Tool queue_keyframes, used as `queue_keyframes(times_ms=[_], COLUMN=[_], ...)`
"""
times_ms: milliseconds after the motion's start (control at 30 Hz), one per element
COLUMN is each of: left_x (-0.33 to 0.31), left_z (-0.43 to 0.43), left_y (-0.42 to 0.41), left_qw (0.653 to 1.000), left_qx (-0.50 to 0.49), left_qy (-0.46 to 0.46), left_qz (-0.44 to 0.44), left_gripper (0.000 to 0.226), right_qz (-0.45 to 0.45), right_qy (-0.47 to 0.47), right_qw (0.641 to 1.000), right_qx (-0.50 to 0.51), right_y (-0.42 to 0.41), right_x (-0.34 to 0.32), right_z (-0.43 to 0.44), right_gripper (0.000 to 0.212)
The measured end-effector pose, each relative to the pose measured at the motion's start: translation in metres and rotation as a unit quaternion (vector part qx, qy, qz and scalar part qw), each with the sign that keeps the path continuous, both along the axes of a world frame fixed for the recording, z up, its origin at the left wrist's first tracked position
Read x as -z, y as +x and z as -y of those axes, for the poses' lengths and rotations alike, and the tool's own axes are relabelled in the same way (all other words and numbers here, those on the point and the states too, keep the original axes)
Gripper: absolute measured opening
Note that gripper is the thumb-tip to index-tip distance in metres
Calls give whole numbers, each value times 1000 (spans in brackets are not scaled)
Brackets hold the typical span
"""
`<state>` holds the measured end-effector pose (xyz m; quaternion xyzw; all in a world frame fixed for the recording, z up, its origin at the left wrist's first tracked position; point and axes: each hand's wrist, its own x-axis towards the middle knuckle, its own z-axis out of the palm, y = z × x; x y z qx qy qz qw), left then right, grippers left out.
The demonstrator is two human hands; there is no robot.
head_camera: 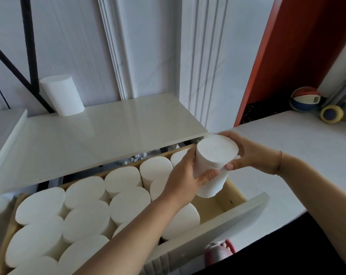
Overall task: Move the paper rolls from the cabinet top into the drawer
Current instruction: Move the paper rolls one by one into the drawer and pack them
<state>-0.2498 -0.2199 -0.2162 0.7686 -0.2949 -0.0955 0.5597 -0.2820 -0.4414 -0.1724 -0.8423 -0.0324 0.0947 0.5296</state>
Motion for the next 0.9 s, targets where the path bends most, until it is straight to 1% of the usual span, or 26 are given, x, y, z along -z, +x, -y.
queue_keyframes(times_ms=[133, 267, 367, 433, 567, 633, 733, 800, 900], left_x=[6, 21, 29, 29, 30, 34, 40, 43, 45], left_z=[3, -4, -5, -4, -5, -7, -12, -15, -19], left_y=[0, 4, 10, 13, 15, 13, 11, 12, 14], left_qw=[1000, 998, 996, 996, 996, 995, 993, 991, 986], left_qx=[4, -9, -28, -30, -17, -7, 1, -6, -10], left_qy=[26, 60, 80, 81, 71, 81, 112, 131, 164], left_qz=[4, 2, -5, -21, -54, -60, -35, -20, -16], left_gripper=[79, 83, 80, 78, 83, 87, 89, 89, 87], right_qz=[-24, -79, -125, -145, -137, -127, -116, -119, -132], right_qy=[-36, -17, 30, 71, 84, 83, 70, 80, 70], right_qw=[999, 997, 991, 984, 978, 978, 979, 976, 972], right_qx=[-2, -3, 37, 78, 132, 145, 155, 165, 179], right_y=[-5, -8, -9, -9, -10, -10, -12, -13, -13], right_x=[7, 26, 35, 34, 35, 37, 41, 44, 47], right_z=[0, -13, -23, -27, -34, -39, -48, -53, -59], right_gripper=[79, 71, 53, 48, 34, 33, 31, 28, 32])
